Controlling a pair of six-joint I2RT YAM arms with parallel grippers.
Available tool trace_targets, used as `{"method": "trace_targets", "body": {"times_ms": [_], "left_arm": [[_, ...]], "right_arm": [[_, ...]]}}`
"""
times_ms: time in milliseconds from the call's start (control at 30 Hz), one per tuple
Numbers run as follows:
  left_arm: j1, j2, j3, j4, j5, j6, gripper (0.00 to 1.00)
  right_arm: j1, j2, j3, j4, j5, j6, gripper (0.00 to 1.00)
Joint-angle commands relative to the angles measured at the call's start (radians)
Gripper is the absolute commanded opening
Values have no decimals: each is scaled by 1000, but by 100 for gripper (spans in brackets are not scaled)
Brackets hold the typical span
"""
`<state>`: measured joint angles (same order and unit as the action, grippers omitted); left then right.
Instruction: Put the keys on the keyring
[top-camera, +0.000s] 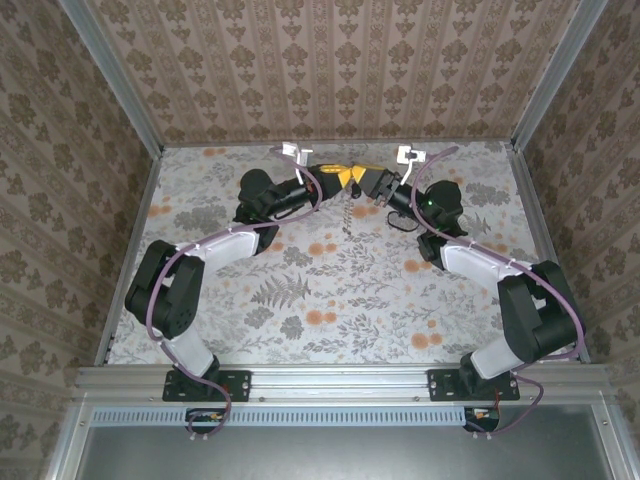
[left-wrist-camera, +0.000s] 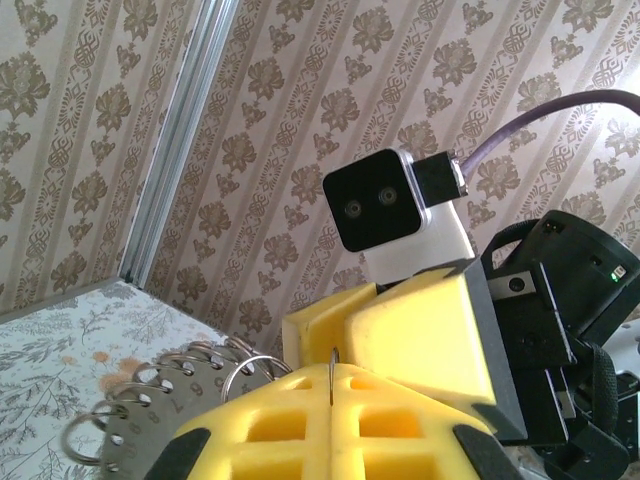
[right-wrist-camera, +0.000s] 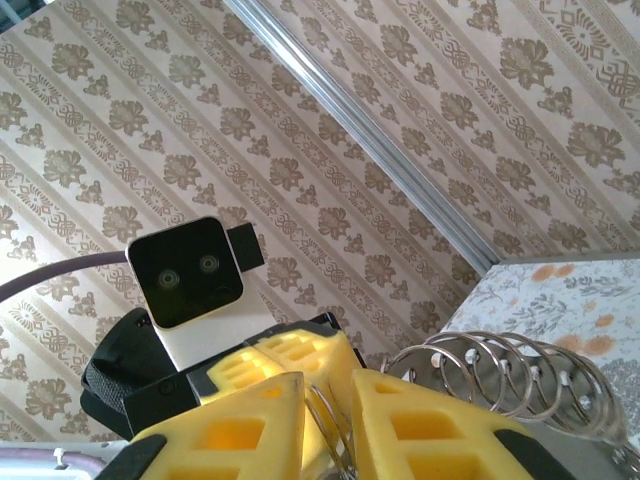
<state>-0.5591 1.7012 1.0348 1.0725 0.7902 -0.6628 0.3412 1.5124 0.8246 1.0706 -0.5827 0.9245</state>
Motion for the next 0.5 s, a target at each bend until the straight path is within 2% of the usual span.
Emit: {"method": "trace_targets", "body": {"times_ms": [0,467], "left_arm": [[5,-5,39,72,3,-17,0],[7,2,41,75,1,-15,0]], "right_arm": [[12,-18,-29,59,-12,20,21],[33,-8,-46,100,-8,48,22]]}}
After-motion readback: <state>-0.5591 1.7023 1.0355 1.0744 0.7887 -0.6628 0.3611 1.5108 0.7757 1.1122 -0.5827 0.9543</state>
